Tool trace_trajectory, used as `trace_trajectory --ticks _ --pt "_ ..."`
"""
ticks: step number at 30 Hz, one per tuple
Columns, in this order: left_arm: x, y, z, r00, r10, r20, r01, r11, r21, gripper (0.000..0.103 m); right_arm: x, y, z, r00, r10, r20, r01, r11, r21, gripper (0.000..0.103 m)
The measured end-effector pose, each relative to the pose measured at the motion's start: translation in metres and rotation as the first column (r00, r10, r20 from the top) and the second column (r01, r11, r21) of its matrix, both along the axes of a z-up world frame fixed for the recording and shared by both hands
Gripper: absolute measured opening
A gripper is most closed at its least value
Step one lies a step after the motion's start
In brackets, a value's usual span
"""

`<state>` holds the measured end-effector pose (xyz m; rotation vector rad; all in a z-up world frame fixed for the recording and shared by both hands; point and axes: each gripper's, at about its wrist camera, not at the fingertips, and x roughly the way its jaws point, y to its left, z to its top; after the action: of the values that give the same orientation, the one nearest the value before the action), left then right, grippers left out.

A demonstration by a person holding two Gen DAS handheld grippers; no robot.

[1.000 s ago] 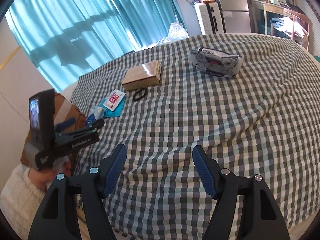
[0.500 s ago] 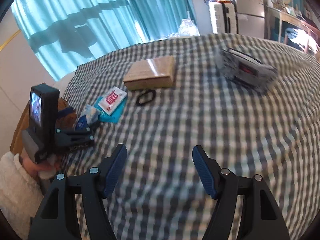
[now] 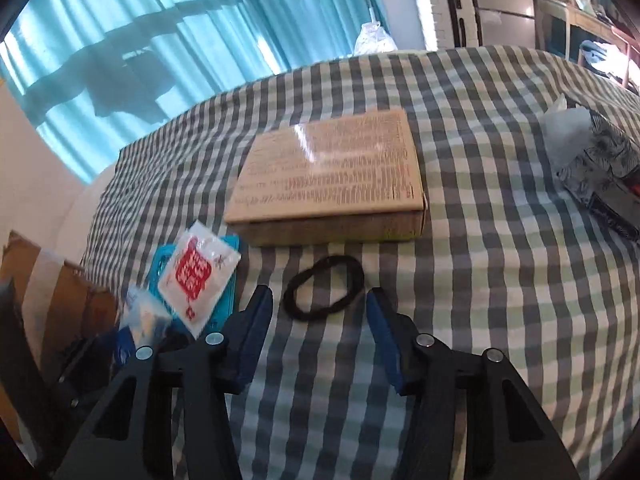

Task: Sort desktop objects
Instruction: 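Grasp the blue Vinda tissue pack with the left tool while the right tool grasps the black hair tie, then carry the tissue pack and hair tie over the cardboard box with both tools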

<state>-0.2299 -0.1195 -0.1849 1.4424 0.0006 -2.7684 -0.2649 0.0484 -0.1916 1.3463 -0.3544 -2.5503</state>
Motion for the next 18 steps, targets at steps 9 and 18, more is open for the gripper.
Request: trace_trajectory --ticks 9,18 --pt "0.018 0.008 0.013 0.997 0.069 0.018 -0.070 0.997 0.022 0.058 0.020 0.008 0.003 1.000 0.005 -0.012 -0.005 1.000 0.011 0.004" --pt "0.053 0.021 0.052 0.997 0.072 -0.004 -0.071 0.995 0.071 0.058 0.092 0.028 0.046 0.999 0.015 -0.040 -0.016 1.000 -0.012 0.004"
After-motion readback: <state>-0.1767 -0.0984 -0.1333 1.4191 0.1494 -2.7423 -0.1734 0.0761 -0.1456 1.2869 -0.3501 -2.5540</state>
